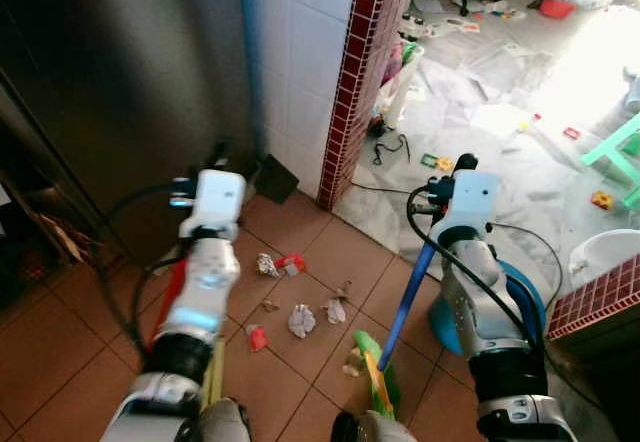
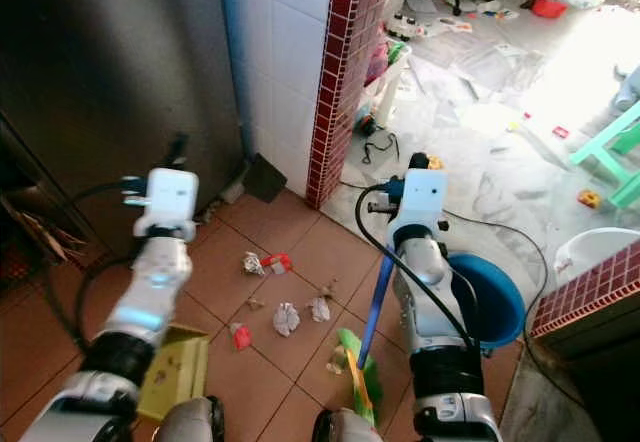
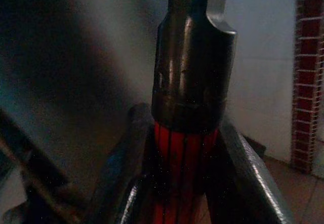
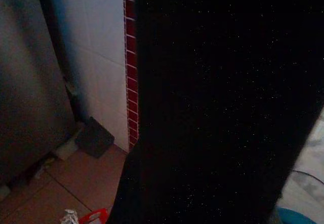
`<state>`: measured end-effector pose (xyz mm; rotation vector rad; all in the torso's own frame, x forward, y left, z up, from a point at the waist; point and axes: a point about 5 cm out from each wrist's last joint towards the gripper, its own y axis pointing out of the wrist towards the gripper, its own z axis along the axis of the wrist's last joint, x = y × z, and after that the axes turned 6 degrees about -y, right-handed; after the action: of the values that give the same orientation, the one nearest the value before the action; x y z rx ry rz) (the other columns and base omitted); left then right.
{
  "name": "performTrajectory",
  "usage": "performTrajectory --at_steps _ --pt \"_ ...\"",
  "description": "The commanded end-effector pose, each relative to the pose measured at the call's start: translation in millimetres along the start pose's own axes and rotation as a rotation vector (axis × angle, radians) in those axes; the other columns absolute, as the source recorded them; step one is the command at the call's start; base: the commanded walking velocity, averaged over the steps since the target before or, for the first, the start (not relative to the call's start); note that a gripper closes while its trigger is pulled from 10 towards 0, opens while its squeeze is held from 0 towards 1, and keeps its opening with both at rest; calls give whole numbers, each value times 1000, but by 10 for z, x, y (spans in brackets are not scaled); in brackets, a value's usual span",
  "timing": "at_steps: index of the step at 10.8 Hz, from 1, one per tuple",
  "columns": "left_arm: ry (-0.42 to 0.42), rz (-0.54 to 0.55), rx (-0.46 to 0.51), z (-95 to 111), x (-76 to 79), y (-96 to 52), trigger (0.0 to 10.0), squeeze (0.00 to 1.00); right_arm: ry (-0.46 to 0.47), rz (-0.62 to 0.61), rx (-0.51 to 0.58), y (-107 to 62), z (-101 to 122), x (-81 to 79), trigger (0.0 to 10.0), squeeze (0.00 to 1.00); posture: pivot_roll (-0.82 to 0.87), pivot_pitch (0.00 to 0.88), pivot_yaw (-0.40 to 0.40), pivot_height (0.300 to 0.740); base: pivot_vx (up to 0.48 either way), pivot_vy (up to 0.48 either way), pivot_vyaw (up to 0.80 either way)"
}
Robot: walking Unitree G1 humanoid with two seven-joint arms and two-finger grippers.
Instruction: Sweep floor
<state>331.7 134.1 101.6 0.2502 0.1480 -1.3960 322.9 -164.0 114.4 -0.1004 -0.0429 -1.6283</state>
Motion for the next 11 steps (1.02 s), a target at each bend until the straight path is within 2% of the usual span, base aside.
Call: performTrajectory --at_steps 1,2,3,5,6,7,10,11 --pt "-89 9 90 211 107 49 10000 0 10 -20 26 8 92 77 10000 0 -67 70 -64 740 0 0 0" --pt "-103 -5 146 319 99 82 10000 0 10 -20 22 10 92 84 10000 0 -67 67 -64 740 0 0 0" --pt "-76 -8 223 454 43 114 10000 0 11 -16 19 18 96 63 10000 0 -56 63 -65 740 0 0 0" --pt "-27 11 320 609 -28 153 10000 0 22 -4 17 28 98 4 10000 0 -46 61 -63 740 0 0 0" --pt "-38 8 338 665 -30 153 10000 0 24 -1 13 23 85 -11 10000 0 -44 61 -58 740 0 0 0" --pt "-58 23 299 629 -43 151 10000 0 26 -5 7 15 64 -1 10000 0 -44 61 -52 740 0 0 0" --pt "-34 11 268 537 -77 97 10000 0 22 -31 -9 -17 5 72 10000 0 -44 66 -40 740 0 0 0" --pt "-29 -2 248 469 -66 93 10000 0 24 -31 -10 -24 0 50 10000 0 -45 68 -35 740 0 0 0"
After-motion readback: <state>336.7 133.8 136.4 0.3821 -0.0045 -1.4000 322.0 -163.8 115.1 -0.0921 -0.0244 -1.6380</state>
